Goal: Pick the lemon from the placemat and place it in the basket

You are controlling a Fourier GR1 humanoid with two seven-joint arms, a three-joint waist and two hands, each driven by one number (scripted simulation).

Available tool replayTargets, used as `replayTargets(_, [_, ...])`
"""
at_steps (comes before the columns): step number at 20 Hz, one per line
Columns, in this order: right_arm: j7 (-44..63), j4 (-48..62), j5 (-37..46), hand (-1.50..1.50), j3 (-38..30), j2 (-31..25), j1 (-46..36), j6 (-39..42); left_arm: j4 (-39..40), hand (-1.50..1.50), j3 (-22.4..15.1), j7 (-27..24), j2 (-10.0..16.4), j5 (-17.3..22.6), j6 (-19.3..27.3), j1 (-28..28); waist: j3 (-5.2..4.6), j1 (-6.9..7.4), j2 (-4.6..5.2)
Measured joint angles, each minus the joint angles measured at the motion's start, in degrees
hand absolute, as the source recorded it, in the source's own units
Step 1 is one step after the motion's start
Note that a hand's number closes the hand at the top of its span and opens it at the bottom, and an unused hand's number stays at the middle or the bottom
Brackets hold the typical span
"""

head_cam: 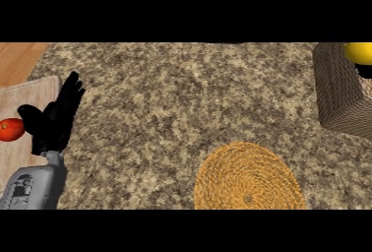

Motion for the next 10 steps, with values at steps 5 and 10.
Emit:
replayTargets(5, [-0.16,1.41,0.49,1.5,-0.09,0.23,0.98,-2.16,0.05,0.0,0.35,0.34,0.41,0.61,-0.66,-0.82,0.23,0.41,0.3])
replayTargets(10, [1.13,2.33,1.69,1.5,0.62,0.92,1.19,-3.98,0.47,0.0,0.15,0.14,0.13,0.31,-0.45,-0.91,0.37,0.49,0.43])
